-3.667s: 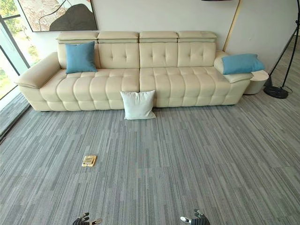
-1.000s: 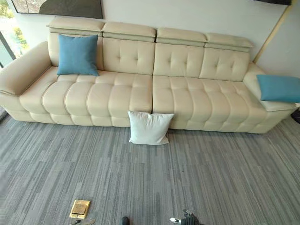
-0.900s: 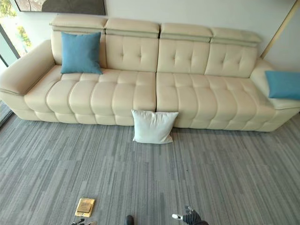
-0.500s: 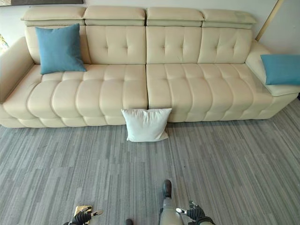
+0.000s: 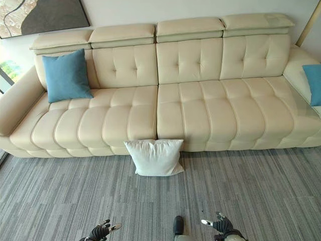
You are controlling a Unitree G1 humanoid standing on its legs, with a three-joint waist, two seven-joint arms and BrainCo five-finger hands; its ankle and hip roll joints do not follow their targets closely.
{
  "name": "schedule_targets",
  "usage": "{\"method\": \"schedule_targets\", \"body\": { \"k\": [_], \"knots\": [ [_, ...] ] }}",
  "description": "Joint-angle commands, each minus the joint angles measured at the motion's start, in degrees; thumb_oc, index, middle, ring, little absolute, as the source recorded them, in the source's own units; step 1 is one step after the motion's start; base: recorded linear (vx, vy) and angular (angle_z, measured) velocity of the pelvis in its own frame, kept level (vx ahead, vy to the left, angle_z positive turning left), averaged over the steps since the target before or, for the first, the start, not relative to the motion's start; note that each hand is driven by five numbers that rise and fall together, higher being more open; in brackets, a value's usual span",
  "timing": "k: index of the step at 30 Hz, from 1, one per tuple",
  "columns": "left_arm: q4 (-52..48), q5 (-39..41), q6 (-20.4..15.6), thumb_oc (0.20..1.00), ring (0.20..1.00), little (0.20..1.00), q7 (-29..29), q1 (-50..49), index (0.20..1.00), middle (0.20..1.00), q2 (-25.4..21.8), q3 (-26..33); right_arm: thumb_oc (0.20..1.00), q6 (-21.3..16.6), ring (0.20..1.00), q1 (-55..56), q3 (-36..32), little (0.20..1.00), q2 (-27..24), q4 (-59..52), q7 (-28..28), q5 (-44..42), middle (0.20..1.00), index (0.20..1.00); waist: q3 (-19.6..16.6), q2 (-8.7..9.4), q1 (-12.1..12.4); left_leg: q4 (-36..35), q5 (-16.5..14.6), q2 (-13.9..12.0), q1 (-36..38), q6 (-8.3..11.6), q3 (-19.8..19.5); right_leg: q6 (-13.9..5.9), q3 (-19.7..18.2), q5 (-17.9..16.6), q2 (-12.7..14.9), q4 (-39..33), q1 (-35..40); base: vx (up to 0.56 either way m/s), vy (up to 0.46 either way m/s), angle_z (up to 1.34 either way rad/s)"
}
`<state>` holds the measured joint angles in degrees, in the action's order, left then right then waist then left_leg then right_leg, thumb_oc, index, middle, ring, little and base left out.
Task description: Pick up all the scattered cushions and arrange them neatly on the sofa.
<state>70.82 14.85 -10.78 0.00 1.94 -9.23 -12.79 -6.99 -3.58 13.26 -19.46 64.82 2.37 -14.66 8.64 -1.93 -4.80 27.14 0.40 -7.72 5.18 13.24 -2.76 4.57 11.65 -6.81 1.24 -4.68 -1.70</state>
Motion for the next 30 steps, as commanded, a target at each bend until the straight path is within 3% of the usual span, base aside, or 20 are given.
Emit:
{"method": "schedule_targets", "body": {
  "k": [1, 4, 7, 9, 12, 17, 26, 30],
  "knots": [
    [-3.19, 1.67, -0.93, 1.000, 1.000, 1.000, 0.35, 1.38, 1.000, 1.000, -3.51, -0.33, 1.000, -0.56, 1.000, 0.04, 0.87, 1.000, 0.44, 0.26, 0.31, -1.26, 1.000, 1.000, 3.15, 2.72, 0.03, 2.88, 3.28, 5.24, -2.80, -5.42, 3.63, -6.34, -3.30, 7.91, 5.11, 5.28, 1.53, 0.15, -0.103, -0.24],
    [-2.67, 1.94, -0.80, 1.000, 1.000, 1.000, 0.33, 1.20, 1.000, 1.000, -3.12, -0.42, 1.000, -0.27, 1.000, 0.39, 1.17, 1.000, 0.77, 0.94, 0.26, -1.46, 1.000, 1.000, 3.38, 3.18, 0.81, 1.91, 0.31, 4.86, -6.55, -6.74, 6.25, -6.19, -3.99, 9.11, 5.11, 4.30, 4.28, 0.23, -0.088, -0.17],
    [-1.87, 1.49, -0.69, 1.000, 1.000, 1.000, 0.26, 0.53, 1.000, 1.000, -2.61, -0.89, 1.000, -0.44, 1.000, 0.73, 1.62, 1.000, 0.83, 1.29, 0.30, -1.24, 1.000, 1.000, 3.06, 2.83, 1.53, -11.31, -3.44, 4.16, -7.44, -8.38, 8.10, -7.22, -4.03, 10.10, 4.90, 2.66, 6.42, 0.21, 0.022, -0.02],
    [-1.79, 1.42, -0.58, 1.000, 1.000, 1.000, 0.37, 0.34, 1.000, 1.000, -2.51, -1.14, 1.000, -0.41, 1.000, 0.79, 1.70, 1.000, 0.73, 1.41, 0.53, -1.06, 1.000, 1.000, 2.87, 1.91, 1.80, -21.18, -0.51, 2.43, -7.46, -8.24, 7.93, -7.61, -3.85, 10.80, 4.35, 2.04, 7.69, 0.20, 0.076, 0.04],
    [-1.79, 1.48, -0.58, 1.000, 1.000, 1.000, 0.60, 0.47, 1.000, 1.000, -2.46, -1.57, 1.000, -0.55, 1.000, 0.52, 1.76, 1.000, 0.73, 1.19, 1.20, -0.92, 1.000, 1.000, 2.89, 1.16, 2.44, -29.29, 4.34, 1.56, -9.29, -7.61, 7.29, -7.94, -3.74, 11.90, 3.44, 0.93, 9.90, 0.19, 0.088, 0.08],
    [-0.67, 1.25, -0.25, 1.000, 1.000, 1.000, 0.36, -1.34, 1.000, 1.000, -2.74, -0.32, 1.000, -0.41, 1.000, 1.51, 2.02, 1.000, 1.01, 0.96, 0.98, 0.31, 1.000, 1.000, 1.48, 0.74, 3.36, -31.18, 4.97, 2.33, -7.98, -8.13, 6.41, -8.64, -5.48, 12.33, 3.52, 1.00, 11.50, 0.16, 0.133, -0.22],
    [1.23, -1.31, 0.53, 1.000, 1.000, 1.000, -0.17, -2.02, 1.000, 1.000, -3.73, 0.60, 1.000, 0.31, 1.000, 1.08, 2.66, 1.000, 3.42, 1.72, 0.10, 0.77, 1.000, 1.000, -0.53, 2.79, 4.27, -28.93, 0.08, 5.96, -6.13, -11.28, 8.09, -11.48, -7.91, 11.41, 7.29, 2.02, 10.56, 0.12, 0.163, -0.11],
    [0.67, -1.46, 0.56, 1.000, 1.000, 1.000, -0.19, -1.61, 1.000, 1.000, -4.21, 0.61, 1.000, 0.35, 1.000, 0.28, 2.92, 1.000, 4.12, 0.92, -0.10, 0.98, 1.000, 1.000, -0.22, 3.24, 4.44, -28.45, -1.78, 7.31, -5.60, -13.07, 8.43, -12.78, -8.84, 11.06, 7.93, 9.72, 6.86, 0.06, 0.141, -0.11]
  ]
}}
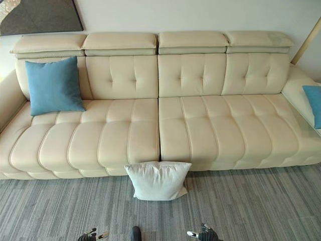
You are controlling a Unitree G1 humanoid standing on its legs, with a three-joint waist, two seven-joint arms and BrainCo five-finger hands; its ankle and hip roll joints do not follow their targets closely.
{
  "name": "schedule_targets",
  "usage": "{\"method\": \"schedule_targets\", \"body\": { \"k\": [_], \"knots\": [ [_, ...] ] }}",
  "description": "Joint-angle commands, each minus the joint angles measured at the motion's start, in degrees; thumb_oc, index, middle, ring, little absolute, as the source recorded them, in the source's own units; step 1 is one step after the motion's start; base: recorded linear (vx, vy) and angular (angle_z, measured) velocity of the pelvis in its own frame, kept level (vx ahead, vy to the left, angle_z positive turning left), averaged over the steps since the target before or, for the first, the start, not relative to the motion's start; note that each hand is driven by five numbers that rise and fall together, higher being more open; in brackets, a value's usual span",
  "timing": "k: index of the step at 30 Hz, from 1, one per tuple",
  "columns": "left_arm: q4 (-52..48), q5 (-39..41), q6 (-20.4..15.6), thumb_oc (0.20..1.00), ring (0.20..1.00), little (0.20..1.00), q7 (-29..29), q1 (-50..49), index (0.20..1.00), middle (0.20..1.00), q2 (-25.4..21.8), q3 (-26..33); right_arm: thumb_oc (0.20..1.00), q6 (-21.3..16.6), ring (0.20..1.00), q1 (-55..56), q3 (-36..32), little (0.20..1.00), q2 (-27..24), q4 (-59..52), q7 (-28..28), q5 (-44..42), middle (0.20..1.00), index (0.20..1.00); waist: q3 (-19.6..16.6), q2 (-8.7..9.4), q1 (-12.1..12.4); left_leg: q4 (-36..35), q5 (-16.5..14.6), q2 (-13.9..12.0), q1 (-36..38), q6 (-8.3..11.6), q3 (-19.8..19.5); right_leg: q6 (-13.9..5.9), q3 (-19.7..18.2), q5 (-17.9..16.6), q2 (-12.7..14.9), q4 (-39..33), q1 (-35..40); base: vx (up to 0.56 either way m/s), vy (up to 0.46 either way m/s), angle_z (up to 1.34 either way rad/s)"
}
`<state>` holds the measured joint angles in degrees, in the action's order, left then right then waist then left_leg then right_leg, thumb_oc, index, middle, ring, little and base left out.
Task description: Pick up all the scattered cushions and arrange them neatly on the sofa.
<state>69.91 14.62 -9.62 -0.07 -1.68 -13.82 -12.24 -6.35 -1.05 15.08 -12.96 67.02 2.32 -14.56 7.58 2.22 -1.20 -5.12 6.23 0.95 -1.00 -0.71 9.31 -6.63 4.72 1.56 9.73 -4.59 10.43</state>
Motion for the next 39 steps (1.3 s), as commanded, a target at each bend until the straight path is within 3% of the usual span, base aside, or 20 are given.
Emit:
{"method": "schedule_targets", "body": {
  "k": [1, 2, 3, 5, 7, 12, 15, 34, 37, 39],
  "knots": [
    [1.37, -1.21, -0.58, 1.000, 1.000, 1.000, -0.08, 2.29, 1.000, 1.000, 0.21, 0.03, 1.000, -0.31, 1.000, -2.60, 1.25, 1.000, -2.32, -1.56, -0.01, 0.99, 1.000, 1.000, 1.38, -1.04, 0.76, 3.78, -7.84, -1.17, 0.90, 0.42, -3.53, -2.21, -2.00, 2.19, -0.61, 12.58, -6.63, 0.01, 0.089, -0.16],
    [1.37, -1.21, -0.58, 1.000, 1.000, 1.000, -0.08, 2.30, 1.000, 1.000, 0.21, 0.03, 1.000, -0.31, 1.000, -2.61, 1.24, 1.000, -2.32, -1.56, -0.01, 0.99, 1.000, 1.000, 1.37, -1.03, 0.80, 3.78, -7.85, -1.16, 0.88, 0.41, -3.49, -2.22, -2.06, 2.24, -0.59, 12.69, -6.71, 0.02, 0.126, -0.17],
    [1.12, -1.09, -0.63, 1.000, 1.000, 1.000, -0.05, 2.87, 1.000, 1.000, -0.17, 0.02, 1.000, -0.49, 1.000, -2.93, 1.40, 1.000, -2.21, -2.07, 0.02, 0.84, 1.000, 1.000, 2.19, -1.21, 0.50, 3.51, -8.15, -0.95, 1.64, -0.21, -3.41, -2.91, -2.30, 0.72, -0.62, 18.78, -9.97, 0.02, 0.098, -0.16],
    [1.11, -0.70, -0.61, 1.000, 1.000, 1.000, 0.10, 3.11, 1.000, 1.000, -0.36, 0.20, 1.000, -0.47, 1.000, -2.89, 1.26, 1.000, -2.13, -2.24, 0.16, 0.53, 1.000, 1.000, 2.78, -1.45, 0.21, 2.43, -8.61, -0.98, 3.55, -0.58, -3.61, -2.41, -1.57, -0.20, -0.72, 21.98, -12.87, 0.09, 0.087, -0.09],
    [1.12, -0.46, -0.75, 1.000, 1.000, 1.000, 0.15, 3.57, 1.000, 1.000, -0.65, -0.08, 1.000, -0.36, 1.000, -2.64, 1.30, 1.000, -2.33, -1.91, 0.31, 0.37, 1.000, 1.000, 3.15, -1.49, -0.59, 0.97, -9.10, -0.71, 5.60, -0.40, -4.22, -1.11, 0.83, -0.81, -1.29, 16.25, -15.08, 0.17, -0.002, 0.08],
    [0.98, -0.36, -1.02, 1.000, 1.000, 1.000, 0.08, 4.56, 1.000, 1.000, -0.95, -0.67, 1.000, -0.19, 1.000, -2.60, 1.11, 1.000, -2.52, -1.86, 0.44, 0.22, 1.000, 1.000, 4.73, -1.02, -2.29, 1.37, -9.97, -0.15, 7.09, -0.10, -5.49, -1.51, -0.60, -3.30, -2.32, 7.90, -16.97, 0.12, -0.043, 0.28],
    [1.44, -2.06, -1.16, 1.000, 1.000, 1.000, 0.03, 4.76, 1.000, 1.000, -0.88, -0.60, 1.000, -0.05, 1.000, -1.85, 1.31, 1.000, -2.74, -0.77, 0.38, 1.30, 1.000, 1.000, 3.26, -0.57, -2.39, 0.71, -10.85, 0.09, 8.56, 0.35, -5.67, -1.15, -0.54, -4.53, -2.45, 2.93, -14.07, 0.16, -0.075, -0.24],
    [-1.13, -3.63, -1.28, 1.000, 1.000, 1.000, 1.89, 7.94, 1.000, 1.000, -1.63, -2.65, 1.000, -0.92, 1.000, -5.90, 5.32, 1.000, -5.61, -6.17, 2.06, 4.59, 1.000, 1.000, 1.80, -2.16, -2.66, 0.12, -12.08, -2.26, 9.69, 2.28, -6.99, 0.54, -0.10, -1.68, -4.33, 0.36, -9.21, 0.10, -0.063, 0.08],
    [-1.05, -3.71, -1.35, 1.000, 1.000, 1.000, 2.67, 10.28, 1.000, 1.000, -2.33, -3.58, 1.000, -1.04, 1.000, -8.95, 6.23, 1.000, -6.45, -6.96, 2.83, 4.72, 1.000, 1.000, 3.05, -2.11, -2.73, 0.12, -11.90, -2.62, 8.66, 2.55, -6.78, 0.68, -0.33, -1.53, -4.56, 1.00, -10.74, -0.01, -0.039, -0.01],
    [-1.72, -2.76, -1.74, 1.000, 1.000, 1.000, 4.00, 15.38, 1.000, 1.000, -4.15, -5.10, 1.000, -1.42, 1.000, -15.38, 7.46, 1.000, -7.96, -8.09, 4.29, 3.91, 1.000, 1.000, 6.44, -1.65, -2.76, 3.14, -11.60, -2.71, 3.21, 2.75, -6.37, 0.98, -1.17, -1.82, -4.59, 3.35, -16.14, -0.22, -0.039, -0.03]
  ]
}}
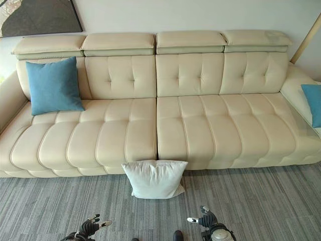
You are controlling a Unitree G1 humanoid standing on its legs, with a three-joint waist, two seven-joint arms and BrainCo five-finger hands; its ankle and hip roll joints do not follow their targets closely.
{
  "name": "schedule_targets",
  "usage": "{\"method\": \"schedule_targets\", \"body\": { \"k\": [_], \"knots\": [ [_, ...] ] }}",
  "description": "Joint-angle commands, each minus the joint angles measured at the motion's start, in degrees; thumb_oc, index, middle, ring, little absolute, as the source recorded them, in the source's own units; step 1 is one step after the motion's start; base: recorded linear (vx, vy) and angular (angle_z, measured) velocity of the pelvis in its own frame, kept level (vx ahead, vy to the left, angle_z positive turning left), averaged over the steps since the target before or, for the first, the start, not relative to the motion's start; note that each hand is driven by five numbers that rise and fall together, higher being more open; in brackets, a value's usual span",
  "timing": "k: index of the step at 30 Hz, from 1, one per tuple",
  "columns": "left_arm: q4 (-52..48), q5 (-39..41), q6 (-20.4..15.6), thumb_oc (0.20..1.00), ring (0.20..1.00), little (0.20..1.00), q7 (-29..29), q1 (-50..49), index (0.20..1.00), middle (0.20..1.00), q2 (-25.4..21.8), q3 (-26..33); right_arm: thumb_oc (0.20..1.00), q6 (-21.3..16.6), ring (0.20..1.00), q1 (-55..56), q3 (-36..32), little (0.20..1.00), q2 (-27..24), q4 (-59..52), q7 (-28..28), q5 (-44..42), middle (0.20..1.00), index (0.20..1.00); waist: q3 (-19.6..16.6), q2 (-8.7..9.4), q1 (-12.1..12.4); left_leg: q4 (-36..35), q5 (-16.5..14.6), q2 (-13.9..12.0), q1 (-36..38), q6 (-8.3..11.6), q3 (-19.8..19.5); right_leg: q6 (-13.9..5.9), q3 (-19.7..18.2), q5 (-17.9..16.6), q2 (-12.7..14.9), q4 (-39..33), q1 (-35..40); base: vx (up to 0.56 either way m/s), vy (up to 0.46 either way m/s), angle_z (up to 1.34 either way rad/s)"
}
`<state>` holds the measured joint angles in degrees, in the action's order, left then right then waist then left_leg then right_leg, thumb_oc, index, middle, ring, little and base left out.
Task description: Pick up all the scattered cushions and arrange them neatly on the sofa.
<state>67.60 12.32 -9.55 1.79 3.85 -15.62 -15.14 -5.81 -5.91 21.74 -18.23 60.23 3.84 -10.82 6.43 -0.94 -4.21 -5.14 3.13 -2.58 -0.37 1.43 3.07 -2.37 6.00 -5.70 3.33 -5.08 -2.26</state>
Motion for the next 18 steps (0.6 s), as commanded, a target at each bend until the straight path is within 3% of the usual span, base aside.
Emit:
{"method": "schedule_targets", "body": {
  "k": [1, 5, 8, 14, 18],
  "knots": [
    [0.61, -0.47, -1.81, 1.000, 1.000, 1.000, 2.14, 9.91, 1.000, 1.000, -2.35, -2.19, 1.000, -1.97, 1.000, -10.58, 0.80, 1.000, -2.67, -1.27, 2.77, 0.16, 1.000, 1.000, 7.50, 1.51, 0.25, 3.31, -8.56, 0.83, 2.34, 0.61, -0.13, -3.29, -2.47, 5.46, 1.84, 3.93, -3.66, -0.23, -0.033, -0.06],
    [1.51, 0.88, -2.49, 1.000, 1.000, 1.000, 3.91, 18.93, 1.000, 1.000, -8.01, -4.39, 1.000, -2.30, 1.000, -22.85, 3.87, 1.000, -5.64, -0.72, 5.52, -0.65, 1.000, 1.000, 10.79, 2.43, 0.36, 10.04, -8.22, 0.77, -10.15, 1.18, 0.73, -3.16, -3.40, 4.31, 2.52, 8.16, -14.34, -0.17, -0.028, -0.05],
    [2.62, 0.21, -2.58, 1.000, 1.000, 1.000, 4.65, 23.61, 1.000, 1.000, -11.79, -5.38, 1.000, -2.80, 1.000, -28.39, 5.13, 1.000, -6.99, 0.13, 6.90, -1.75, 1.000, 1.000, 11.94, 2.66, 0.00, 11.39, -7.78, 0.45, -14.33, 1.51, 0.69, -3.23, -3.66, 4.13, 2.90, 9.51, -18.16, -0.05, -0.011, -0.02],
    [3.50, -1.14, -2.64, 1.000, 1.000, 1.000, 6.18, 28.54, 1.000, 1.000, -14.78, -6.00, 1.000, -3.50, 1.000, -32.40, 5.93, 1.000, -6.21, 1.54, 8.44, -3.00, 1.000, 1.000, 13.32, 2.63, -0.33, 12.08, -7.60, 0.15, -17.44, 1.97, 0.23, -3.31, -3.71, 4.57, 2.87, 11.01, -21.86, 0.02, -0.023, 0.00],
    [3.03, -1.21, -2.80, 1.000, 1.000, 1.000, 7.64, 29.10, 1.000, 1.000, -15.87, -5.47, 1.000, -4.13, 1.000, -32.82, 6.33, 1.000, -5.70, 0.52, 9.06, -3.43, 1.000, 1.000, 14.04, 2.52, -0.71, 15.73, -9.93, 0.14, -18.01, 2.88, 0.98, -2.93, -4.57, 6.54, 2.38, 12.87, -22.16, 0.06, -0.052, -0.02]
  ]
}}
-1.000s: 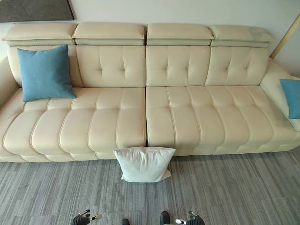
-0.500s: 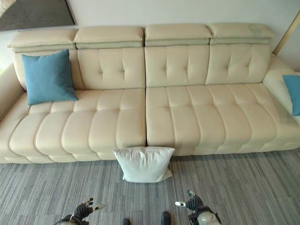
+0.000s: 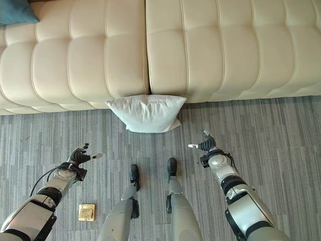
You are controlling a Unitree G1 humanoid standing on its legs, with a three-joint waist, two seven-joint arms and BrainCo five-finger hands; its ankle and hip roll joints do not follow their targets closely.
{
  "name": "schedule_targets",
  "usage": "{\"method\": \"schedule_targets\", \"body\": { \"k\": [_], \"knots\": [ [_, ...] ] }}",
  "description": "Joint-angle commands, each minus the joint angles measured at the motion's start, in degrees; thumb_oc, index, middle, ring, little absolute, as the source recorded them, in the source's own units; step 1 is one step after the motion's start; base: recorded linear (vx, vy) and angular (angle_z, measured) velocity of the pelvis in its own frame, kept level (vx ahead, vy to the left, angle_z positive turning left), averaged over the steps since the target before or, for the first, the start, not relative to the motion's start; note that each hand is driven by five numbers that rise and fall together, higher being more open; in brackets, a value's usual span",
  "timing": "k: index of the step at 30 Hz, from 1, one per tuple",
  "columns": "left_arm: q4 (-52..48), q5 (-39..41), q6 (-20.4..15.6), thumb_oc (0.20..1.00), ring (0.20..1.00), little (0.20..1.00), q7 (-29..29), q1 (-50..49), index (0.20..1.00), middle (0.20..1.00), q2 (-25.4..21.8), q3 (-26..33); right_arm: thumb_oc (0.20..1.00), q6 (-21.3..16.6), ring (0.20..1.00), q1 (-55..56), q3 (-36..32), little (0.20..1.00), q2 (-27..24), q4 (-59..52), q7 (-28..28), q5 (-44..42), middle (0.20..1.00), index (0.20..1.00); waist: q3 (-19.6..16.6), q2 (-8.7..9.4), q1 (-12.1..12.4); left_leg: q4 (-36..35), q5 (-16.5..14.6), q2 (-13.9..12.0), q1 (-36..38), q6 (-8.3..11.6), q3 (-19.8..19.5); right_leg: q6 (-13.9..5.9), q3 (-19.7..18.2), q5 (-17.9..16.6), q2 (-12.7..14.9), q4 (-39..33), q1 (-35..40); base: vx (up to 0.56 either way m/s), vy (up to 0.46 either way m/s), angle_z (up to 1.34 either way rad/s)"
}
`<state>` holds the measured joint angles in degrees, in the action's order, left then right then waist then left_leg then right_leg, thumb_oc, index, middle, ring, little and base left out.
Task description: Pick up all the scattered cushions and arrange them neatly on the sofa.
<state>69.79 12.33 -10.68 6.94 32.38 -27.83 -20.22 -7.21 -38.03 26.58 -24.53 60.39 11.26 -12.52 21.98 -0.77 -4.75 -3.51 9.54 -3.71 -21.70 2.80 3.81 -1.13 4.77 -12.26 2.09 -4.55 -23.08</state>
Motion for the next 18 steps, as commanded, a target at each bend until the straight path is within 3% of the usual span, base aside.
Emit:
{"method": "schedule_targets", "body": {
  "k": [1, 2, 4, 6, 8, 10, 12, 16, 17, 18],
  "knots": [
    [0.49, -1.32, -1.74, 1.000, 1.000, 1.000, 3.09, 1.54, 1.000, 1.000, -3.97, -0.83, 1.000, -3.02, 1.000, -1.67, 1.29, 1.000, 0.13, -0.36, 2.05, -1.93, 1.000, 1.000, -0.59, 2.60, -0.21, 18.35, -16.55, 1.58, 0.67, 2.20, 0.22, -3.66, -3.60, 13.96, 3.75, 12.98, -1.62, -0.09, -0.090, 0.07],
    [0.20, -1.56, -1.78, 1.000, 1.000, 1.000, 4.25, 4.34, 1.000, 1.000, -4.67, -1.67, 1.000, -3.56, 1.000, -4.12, 1.35, 1.000, -0.74, -0.60, 3.38, -2.54, 1.000, 1.000, 1.20, 2.87, 0.22, 28.13, -14.66, 2.63, -5.52, 3.60, -1.86, -2.81, -3.83, 14.71, 3.73, 15.11, -3.26, -0.09, -0.090, 0.10],
    [0.04, -1.09, -1.99, 1.000, 1.000, 1.000, 4.97, 5.38, 1.000, 1.000, -4.97, -1.81, 1.000, -3.79, 1.000, -5.21, 1.35, 1.000, -1.06, -0.44, 3.89, -3.17, 1.000, 1.000, 1.31, 2.98, 0.13, 30.83, -13.63, 2.62, -8.36, 4.18, -3.02, -2.63, -3.58, 15.51, 3.58, 16.39, -4.58, -0.02, -0.085, 0.30],
    [-0.97, -0.15, -2.39, 1.000, 1.000, 1.000, 5.83, 6.86, 1.000, 1.000, -4.85, -2.24, 1.000, -4.02, 1.000, -6.33, 1.58, 1.000, -0.83, -0.70, 5.06, -4.17, 1.000, 1.000, 1.50, 2.42, 0.07, 26.20, -13.08, 0.94, -9.46, 3.61, -3.10, -2.65, -3.61, 16.84, 3.28, 18.10, -5.53, 0.07, 0.002, 0.29],
    [-1.66, 0.51, -2.58, 1.000, 1.000, 1.000, 6.23, 9.62, 1.000, 1.000, -5.48, -3.46, 1.000, -3.96, 1.000, -9.34, 2.65, 1.000, -0.47, 0.15, 6.36, -4.96, 1.000, 1.000, 3.48, 1.63, 1.10, 16.54, -8.02, -2.96, -10.20, 2.74, -0.30, -2.47, -3.12, 18.04, 2.15, 19.66, -6.47, 0.06, 0.118, 0.11],
    [-1.85, 0.97, -3.18, 1.000, 1.000, 1.000, 6.83, 10.20, 1.000, 1.000, -5.81, -3.34, 1.000, -4.83, 1.000, -10.19, 3.19, 1.000, 0.46, -0.38, 6.67, -4.98, 1.000, 1.000, 3.92, 1.47, 1.30, 14.29, -8.30, -3.77, -9.56, 2.53, 0.03, -2.96, -3.79, 18.50, 1.57, 21.71, -8.86, 0.00, 0.156, -0.07],
    [-2.44, 1.23, -3.35, 1.000, 1.000, 1.000, 7.83, 12.44, 1.000, 1.000, -5.44, -4.41, 1.000, -4.93, 1.000, -12.21, 3.34, 1.000, 0.36, -1.52, 7.26, -4.74, 1.000, 1.000, 5.16, 1.54, 0.88, 16.22, -8.62, -2.91, -12.09, 1.93, -0.54, -3.52, -4.63, 18.19, 1.93, 24.83, -11.97, -0.01, 0.176, -0.40],
    [-3.56, 2.12, -3.99, 1.000, 1.000, 1.000, 8.43, 15.20, 1.000, 1.000, -4.72, -5.11, 1.000, -5.30, 1.000, -14.15, 4.08, 1.000, 0.60, -2.71, 7.75, -4.90, 1.000, 1.000, 4.38, 2.34, 0.55, 20.18, -10.15, -1.78, -17.70, 1.19, 0.05, -3.93, -5.86, 17.41, 2.66, 27.30, -17.64, 0.04, 0.135, -0.05],
    [-3.79, 2.51, -4.14, 1.000, 1.000, 1.000, 8.54, 16.93, 1.000, 1.000, -4.50, -5.64, 1.000, -5.37, 1.000, -14.88, 4.18, 1.000, 1.24, -2.62, 7.94, -5.25, 1.000, 1.000, 3.79, 2.79, 0.32, 22.01, -12.56, -1.48, -19.85, 1.26, -0.23, -4.41, -6.24, 18.67, 3.10, 27.79, -18.96, 0.08, 0.065, 0.03],
    [-3.78, 2.51, -4.14, 1.000, 1.000, 1.000, 8.53, 16.95, 1.000, 1.000, -4.50, -5.65, 1.000, -5.38, 1.000, -14.89, 4.17, 1.000, 1.24, -2.61, 7.94, -5.25, 1.000, 1.000, 3.71, 2.78, 0.32, 22.09, -12.60, -1.48, -20.00, 1.26, -0.24, -4.42, -6.24, 18.68, 3.10, 27.83, -19.09, 0.08, 0.053, 0.04]
  ]
}}
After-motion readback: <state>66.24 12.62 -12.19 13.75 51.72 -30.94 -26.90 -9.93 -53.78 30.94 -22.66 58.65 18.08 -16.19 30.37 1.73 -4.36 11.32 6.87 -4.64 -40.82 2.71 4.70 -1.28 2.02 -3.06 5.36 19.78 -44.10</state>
